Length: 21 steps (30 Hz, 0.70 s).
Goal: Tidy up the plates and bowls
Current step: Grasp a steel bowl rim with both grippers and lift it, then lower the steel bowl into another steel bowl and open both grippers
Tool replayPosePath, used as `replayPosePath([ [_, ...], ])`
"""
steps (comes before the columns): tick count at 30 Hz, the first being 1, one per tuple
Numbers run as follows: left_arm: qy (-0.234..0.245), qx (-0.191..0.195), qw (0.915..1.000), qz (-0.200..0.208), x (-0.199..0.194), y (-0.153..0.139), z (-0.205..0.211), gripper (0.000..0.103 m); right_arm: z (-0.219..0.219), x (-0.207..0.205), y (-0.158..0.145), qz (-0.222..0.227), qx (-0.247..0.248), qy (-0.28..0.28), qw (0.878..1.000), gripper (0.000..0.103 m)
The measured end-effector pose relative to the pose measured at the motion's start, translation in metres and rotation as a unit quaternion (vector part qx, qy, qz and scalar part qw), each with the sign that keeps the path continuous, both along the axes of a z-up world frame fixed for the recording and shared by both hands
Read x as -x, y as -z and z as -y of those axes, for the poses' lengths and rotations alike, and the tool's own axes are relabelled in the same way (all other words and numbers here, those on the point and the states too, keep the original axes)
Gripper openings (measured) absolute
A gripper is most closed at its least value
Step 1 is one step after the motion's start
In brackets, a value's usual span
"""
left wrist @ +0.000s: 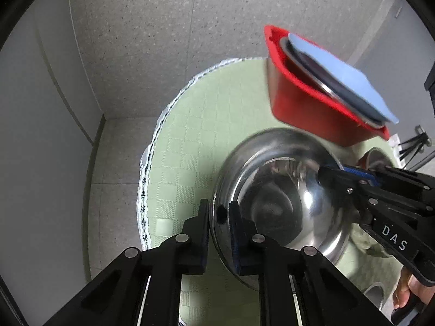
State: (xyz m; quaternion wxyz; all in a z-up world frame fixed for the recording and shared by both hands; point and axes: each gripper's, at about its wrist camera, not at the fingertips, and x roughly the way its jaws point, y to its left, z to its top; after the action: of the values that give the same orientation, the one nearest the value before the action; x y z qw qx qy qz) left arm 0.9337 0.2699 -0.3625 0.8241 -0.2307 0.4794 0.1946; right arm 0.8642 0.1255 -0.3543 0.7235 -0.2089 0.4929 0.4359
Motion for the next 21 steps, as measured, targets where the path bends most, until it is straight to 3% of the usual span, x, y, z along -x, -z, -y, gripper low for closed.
replayPosePath([
  [7, 0.0, -0.013, 0.9992, 0.036, 0.009, -0.035, 0.009, 0.01, 0.022, -0.008, -0.026, -0.004, -0.043, 0.008, 0.999, 0.007],
  [15, 0.044, -0.035, 0.9949, 0.084, -0.001, -0.088, 0.05, 0.01, 0.073, -0.021, -0.072, 0.002, -0.1, 0.043, 0.994, 0.007],
  [21, 0.095, -0.03, 0.9918, 0.081, -0.031, -0.085, 0.088, 0.01, 0.126, -0.041, -0.079, 0.014, -0.098, 0.089, 0.991, 0.007],
])
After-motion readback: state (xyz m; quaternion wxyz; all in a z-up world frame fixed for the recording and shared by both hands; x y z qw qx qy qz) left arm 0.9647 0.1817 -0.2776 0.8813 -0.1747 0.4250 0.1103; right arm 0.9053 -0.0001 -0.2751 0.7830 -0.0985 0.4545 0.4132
